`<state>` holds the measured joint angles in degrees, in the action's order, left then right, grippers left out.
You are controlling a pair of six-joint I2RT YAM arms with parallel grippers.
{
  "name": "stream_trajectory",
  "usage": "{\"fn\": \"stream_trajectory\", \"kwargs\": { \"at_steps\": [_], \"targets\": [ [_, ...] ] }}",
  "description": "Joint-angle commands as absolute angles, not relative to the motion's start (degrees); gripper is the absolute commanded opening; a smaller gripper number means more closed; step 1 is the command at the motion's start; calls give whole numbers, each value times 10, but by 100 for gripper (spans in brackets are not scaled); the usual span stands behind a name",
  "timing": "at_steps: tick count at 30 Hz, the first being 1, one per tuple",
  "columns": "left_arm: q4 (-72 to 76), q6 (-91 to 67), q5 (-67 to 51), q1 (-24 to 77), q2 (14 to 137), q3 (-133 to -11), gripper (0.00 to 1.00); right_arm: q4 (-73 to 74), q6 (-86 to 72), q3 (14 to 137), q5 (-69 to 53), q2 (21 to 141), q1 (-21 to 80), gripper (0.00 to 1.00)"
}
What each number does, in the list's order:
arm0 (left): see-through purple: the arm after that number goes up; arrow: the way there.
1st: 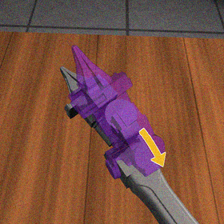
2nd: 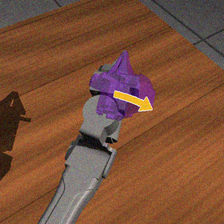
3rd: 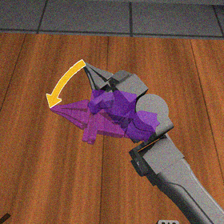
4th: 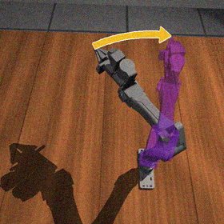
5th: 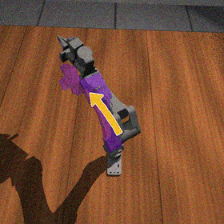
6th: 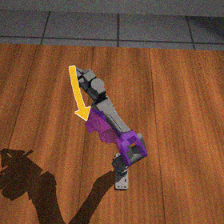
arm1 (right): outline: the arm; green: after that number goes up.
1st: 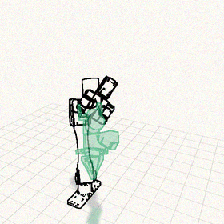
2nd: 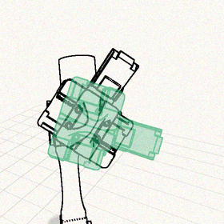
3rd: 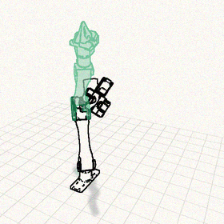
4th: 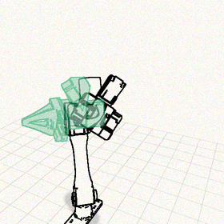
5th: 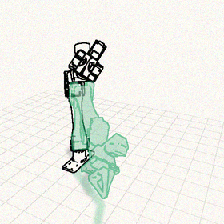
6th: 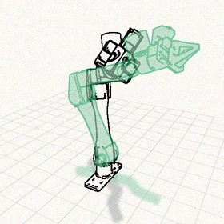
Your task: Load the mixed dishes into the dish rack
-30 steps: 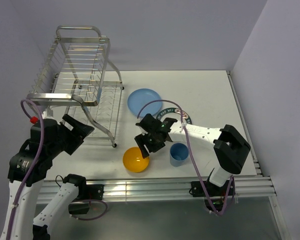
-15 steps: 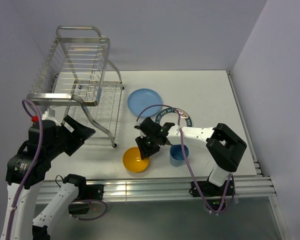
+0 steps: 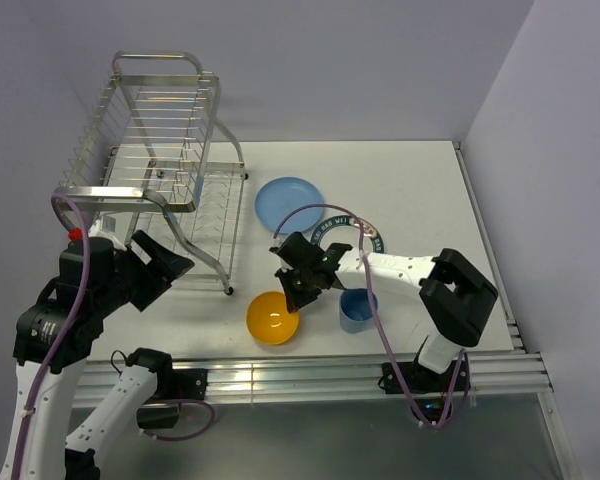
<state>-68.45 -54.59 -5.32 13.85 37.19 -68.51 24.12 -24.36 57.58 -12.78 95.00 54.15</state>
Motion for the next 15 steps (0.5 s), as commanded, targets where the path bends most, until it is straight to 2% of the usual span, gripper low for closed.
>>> {"fn": "stream_trajectory", "kwargs": {
  "at_steps": [1,8,15],
  "targets": [
    [-681,-527,-69,140,379,-713,80,294,-216,640,-50,895,545,0],
    [-679,-542,-111,140,394,-751,80,309,-152,733,115,860,553,0],
    [-669,-605,-184,140,385,-753,78,265,-55,821,314,938,565,0]
  ]
}}
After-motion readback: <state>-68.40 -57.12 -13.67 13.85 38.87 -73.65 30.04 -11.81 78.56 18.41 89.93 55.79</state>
